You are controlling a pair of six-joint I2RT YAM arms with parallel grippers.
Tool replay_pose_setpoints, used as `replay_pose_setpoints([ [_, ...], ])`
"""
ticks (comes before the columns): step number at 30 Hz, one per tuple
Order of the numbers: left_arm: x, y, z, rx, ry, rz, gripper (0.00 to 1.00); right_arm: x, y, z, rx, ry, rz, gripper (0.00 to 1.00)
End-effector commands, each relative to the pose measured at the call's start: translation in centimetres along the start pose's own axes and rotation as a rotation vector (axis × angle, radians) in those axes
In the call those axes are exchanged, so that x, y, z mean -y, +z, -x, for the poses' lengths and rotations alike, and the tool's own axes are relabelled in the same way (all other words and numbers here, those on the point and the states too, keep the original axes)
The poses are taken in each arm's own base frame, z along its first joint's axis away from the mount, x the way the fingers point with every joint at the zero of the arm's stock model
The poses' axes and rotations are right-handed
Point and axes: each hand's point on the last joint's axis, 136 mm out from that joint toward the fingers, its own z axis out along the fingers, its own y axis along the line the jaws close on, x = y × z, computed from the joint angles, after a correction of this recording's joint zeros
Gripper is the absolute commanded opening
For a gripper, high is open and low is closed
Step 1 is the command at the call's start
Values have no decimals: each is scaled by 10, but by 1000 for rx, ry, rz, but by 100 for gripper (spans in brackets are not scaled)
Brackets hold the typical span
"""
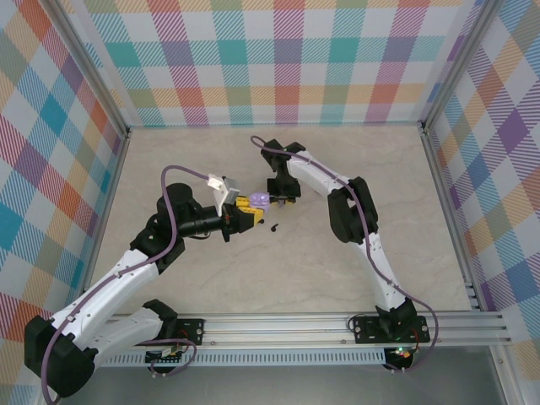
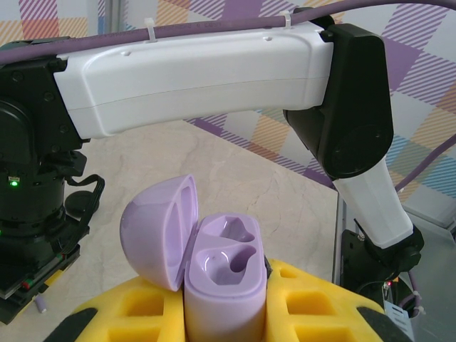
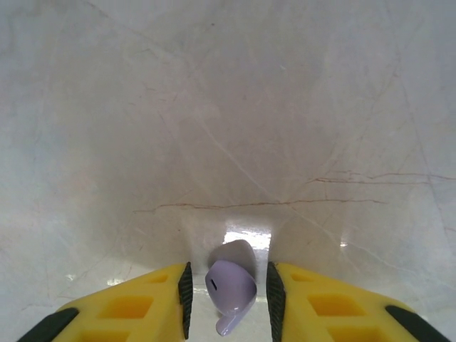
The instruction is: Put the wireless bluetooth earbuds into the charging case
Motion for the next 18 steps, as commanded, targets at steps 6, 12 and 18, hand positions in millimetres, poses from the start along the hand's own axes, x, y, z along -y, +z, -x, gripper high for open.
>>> replay_pose_setpoints([
  [6, 8, -1, 7, 22, 24, -21, 19, 4, 17, -14, -54, 51, -37, 33],
  [12, 7, 0, 6, 22, 21, -19, 19, 3, 19, -16, -60, 32, -44, 32],
  [18, 6, 0, 6, 20, 16, -16, 19, 4, 21, -17, -64, -1, -47, 26],
])
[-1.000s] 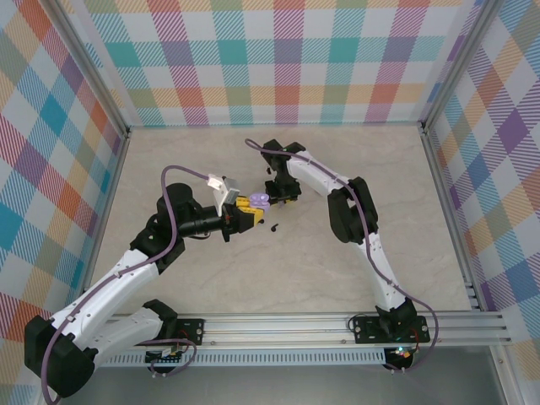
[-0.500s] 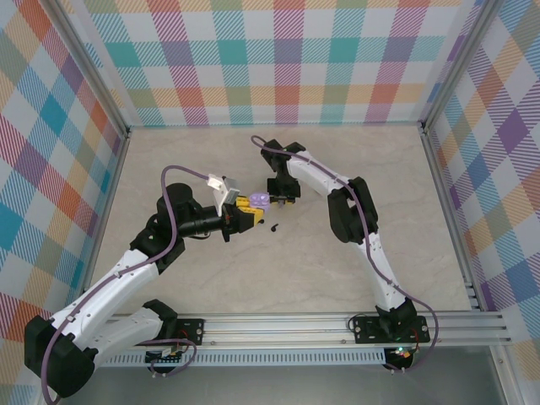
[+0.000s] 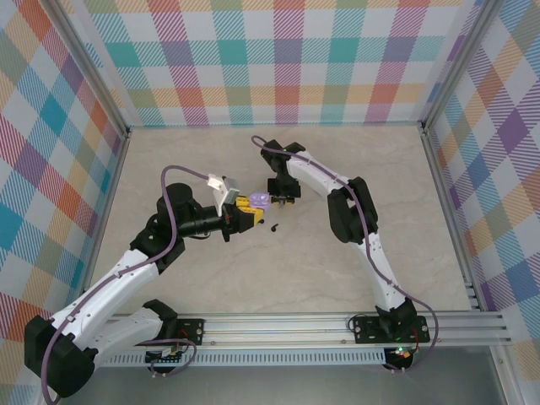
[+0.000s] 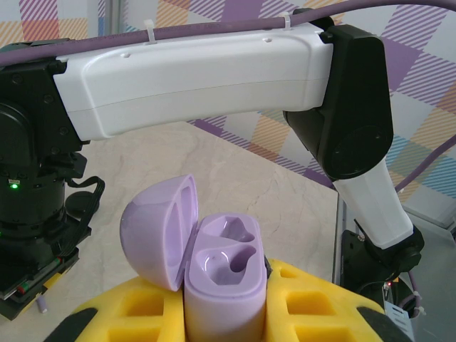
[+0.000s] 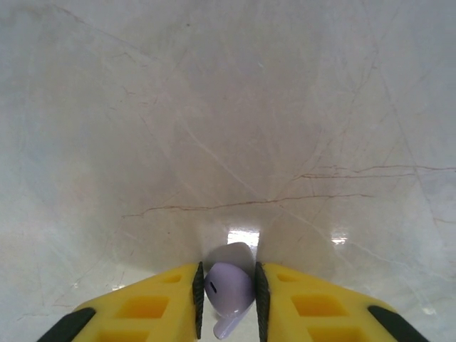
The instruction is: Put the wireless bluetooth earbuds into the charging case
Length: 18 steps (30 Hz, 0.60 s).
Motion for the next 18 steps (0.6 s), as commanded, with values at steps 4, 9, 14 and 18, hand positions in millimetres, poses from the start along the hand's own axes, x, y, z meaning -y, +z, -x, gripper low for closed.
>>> replay_pose_setpoints([
  [4, 6, 0, 4, 18, 15, -14, 19, 1, 12, -13, -36, -58, -18, 23],
  [9, -3, 2, 0, 10, -14, 23, 20, 3, -3, -4, 21, -83, 11, 22],
  [14, -21, 9, -7, -4, -88, 91, 21, 18, -15, 2, 56, -78, 59, 22],
  [18, -32, 17, -13, -14, -129, 114, 21, 31, -25, 4, 87, -58, 139, 22],
])
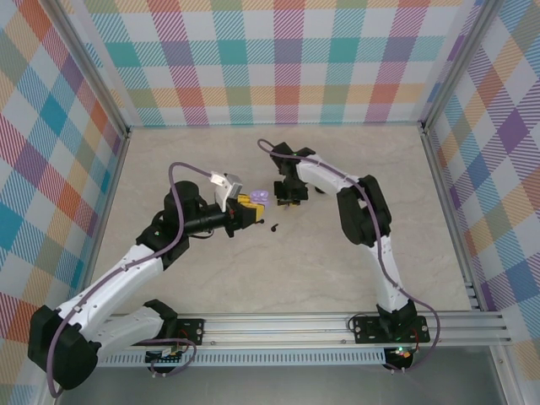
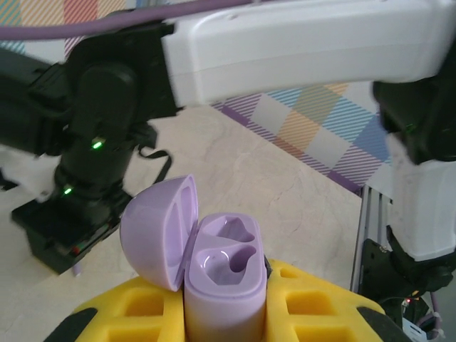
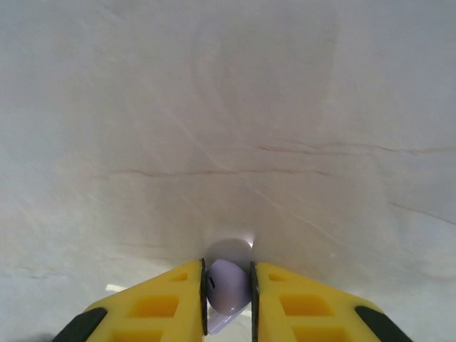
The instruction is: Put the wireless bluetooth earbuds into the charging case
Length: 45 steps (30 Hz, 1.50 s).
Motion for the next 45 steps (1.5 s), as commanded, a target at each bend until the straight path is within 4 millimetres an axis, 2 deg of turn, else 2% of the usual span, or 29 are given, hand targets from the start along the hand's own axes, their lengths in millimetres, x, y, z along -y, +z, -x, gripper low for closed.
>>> replay_pose_setpoints([
  [1, -6, 8, 0, 18, -37, 15, 21, 9, -23, 11, 63, 2, 89, 22],
  [14, -45, 49, -31, -67, -188, 78, 21, 39, -54, 2, 169, 8, 221, 21],
  [26, -70, 70, -52, -103, -225, 125, 21, 35, -107, -14, 286, -59, 320, 21],
  [35, -68, 80, -52, -100, -176, 74, 21, 20, -150, -28, 368, -127, 426, 20],
  [45, -49, 76, -34, -37, 0, -21, 22, -6, -220, -45, 562, -267, 537, 19],
])
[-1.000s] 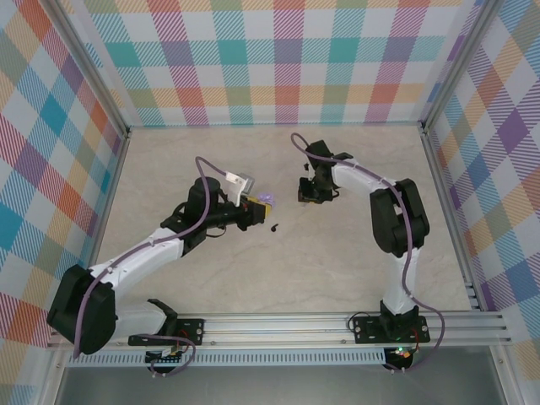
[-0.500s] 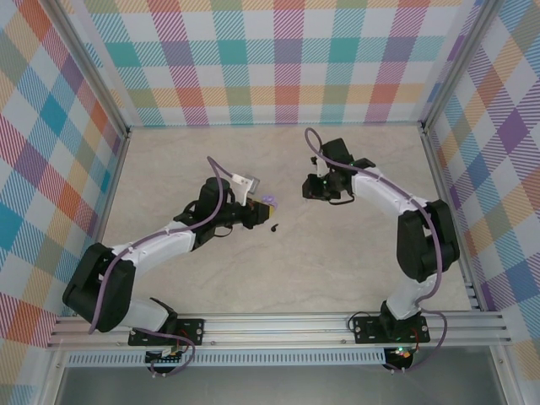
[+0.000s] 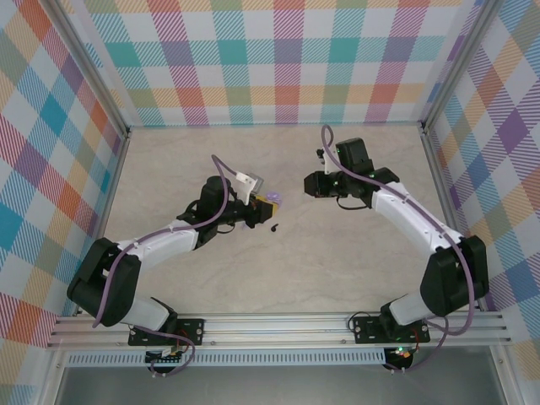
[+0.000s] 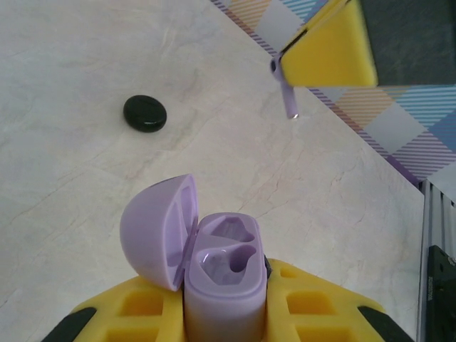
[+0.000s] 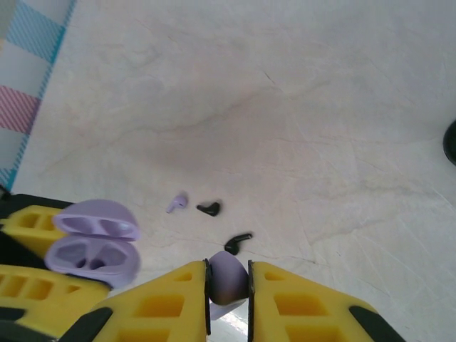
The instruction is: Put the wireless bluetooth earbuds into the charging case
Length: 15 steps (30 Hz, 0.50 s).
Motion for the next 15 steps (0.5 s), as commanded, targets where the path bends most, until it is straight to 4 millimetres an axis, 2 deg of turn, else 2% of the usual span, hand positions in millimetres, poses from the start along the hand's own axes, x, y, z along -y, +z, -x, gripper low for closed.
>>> replay_pose_setpoints([
  [1, 29, -7, 28, 90, 149, -99, 22, -32, -18, 10, 75, -113, 86, 19],
  [8, 49, -17, 41, 157, 238, -175, 22, -72, -42, 8, 141, -257, 121, 20],
  [15, 57, -22, 45, 170, 259, -200, 23, -85, -42, 3, 152, -315, 99, 20],
])
